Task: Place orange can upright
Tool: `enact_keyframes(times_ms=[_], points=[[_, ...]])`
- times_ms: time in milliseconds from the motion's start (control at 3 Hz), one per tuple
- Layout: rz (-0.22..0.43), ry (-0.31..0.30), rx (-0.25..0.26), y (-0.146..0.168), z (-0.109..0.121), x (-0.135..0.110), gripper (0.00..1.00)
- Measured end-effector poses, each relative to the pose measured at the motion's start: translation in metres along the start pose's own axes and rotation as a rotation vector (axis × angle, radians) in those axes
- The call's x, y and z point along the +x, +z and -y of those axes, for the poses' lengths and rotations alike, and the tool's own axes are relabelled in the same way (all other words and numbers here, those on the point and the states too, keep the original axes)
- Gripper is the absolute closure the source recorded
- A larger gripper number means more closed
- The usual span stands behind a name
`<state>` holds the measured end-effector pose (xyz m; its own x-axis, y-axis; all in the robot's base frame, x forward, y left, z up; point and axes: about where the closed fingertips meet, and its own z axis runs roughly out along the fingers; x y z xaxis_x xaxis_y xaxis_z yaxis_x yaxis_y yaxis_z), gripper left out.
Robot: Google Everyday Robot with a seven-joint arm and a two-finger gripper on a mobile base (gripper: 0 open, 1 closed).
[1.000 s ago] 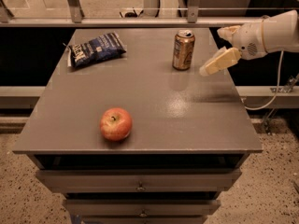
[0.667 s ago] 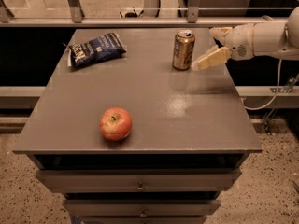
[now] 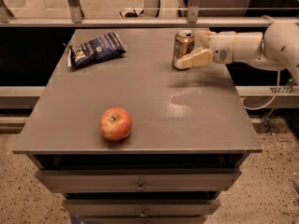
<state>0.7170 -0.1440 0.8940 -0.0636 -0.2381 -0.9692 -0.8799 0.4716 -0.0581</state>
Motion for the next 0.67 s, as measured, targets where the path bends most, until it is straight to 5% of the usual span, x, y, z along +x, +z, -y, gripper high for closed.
enact_keyframes(times_ms=[333,667], points=[[0.027,0.026,-0.016,0.0137,-0.0078,0.0083,0.00],[0.059,0.041,-0.018,0.0219,-0.0085,0.0109,0.14]])
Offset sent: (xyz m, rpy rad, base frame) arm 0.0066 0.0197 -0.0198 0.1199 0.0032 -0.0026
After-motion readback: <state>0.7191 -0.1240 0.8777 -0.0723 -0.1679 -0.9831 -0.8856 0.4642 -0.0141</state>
